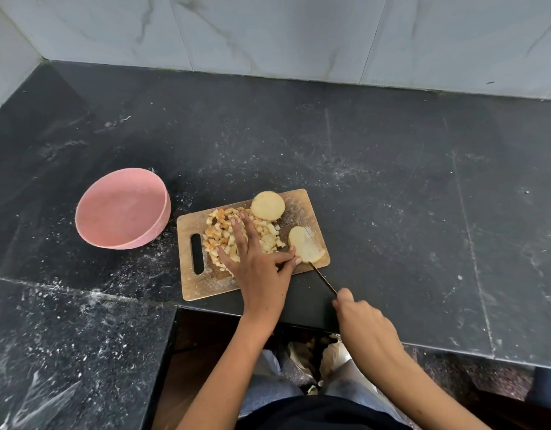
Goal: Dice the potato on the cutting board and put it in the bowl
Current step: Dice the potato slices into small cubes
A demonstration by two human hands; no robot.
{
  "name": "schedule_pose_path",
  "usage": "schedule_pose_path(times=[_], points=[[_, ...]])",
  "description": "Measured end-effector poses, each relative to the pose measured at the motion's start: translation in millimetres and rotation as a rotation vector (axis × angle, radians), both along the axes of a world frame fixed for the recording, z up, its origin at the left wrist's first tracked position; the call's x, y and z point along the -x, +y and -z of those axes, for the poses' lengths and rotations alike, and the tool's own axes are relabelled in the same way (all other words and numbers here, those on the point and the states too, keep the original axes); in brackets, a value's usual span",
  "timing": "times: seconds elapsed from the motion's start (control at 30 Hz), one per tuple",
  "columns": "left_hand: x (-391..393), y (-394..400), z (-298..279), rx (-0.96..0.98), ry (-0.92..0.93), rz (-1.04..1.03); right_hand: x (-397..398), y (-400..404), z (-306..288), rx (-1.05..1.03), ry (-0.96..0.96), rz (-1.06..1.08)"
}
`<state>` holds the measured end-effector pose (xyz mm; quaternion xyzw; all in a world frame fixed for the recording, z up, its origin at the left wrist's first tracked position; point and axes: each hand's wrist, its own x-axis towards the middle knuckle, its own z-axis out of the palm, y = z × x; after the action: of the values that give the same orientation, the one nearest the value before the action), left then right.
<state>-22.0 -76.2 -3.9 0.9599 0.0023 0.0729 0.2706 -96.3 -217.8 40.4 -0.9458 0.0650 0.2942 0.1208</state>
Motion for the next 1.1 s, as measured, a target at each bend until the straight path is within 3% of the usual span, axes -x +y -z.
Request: schedule_pose_path(times=[0.33, 0.77, 1.1], points=[[6.1, -7.1, 0.4, 0.113, 0.009, -0.028, -24.7, -9.4, -14.7, -0.164, -0.124, 0.024], [1.2, -7.2, 2.0, 0.130, 0.061, -0.074, -49.3, 16.6, 6.8, -0.049, -0.080, -0.038], [-0.1, -7.0, 3.9, 0.154, 0.075, -0.081, -48.3, 11.8, -1.5, -0.081, -0.118, -0.039]])
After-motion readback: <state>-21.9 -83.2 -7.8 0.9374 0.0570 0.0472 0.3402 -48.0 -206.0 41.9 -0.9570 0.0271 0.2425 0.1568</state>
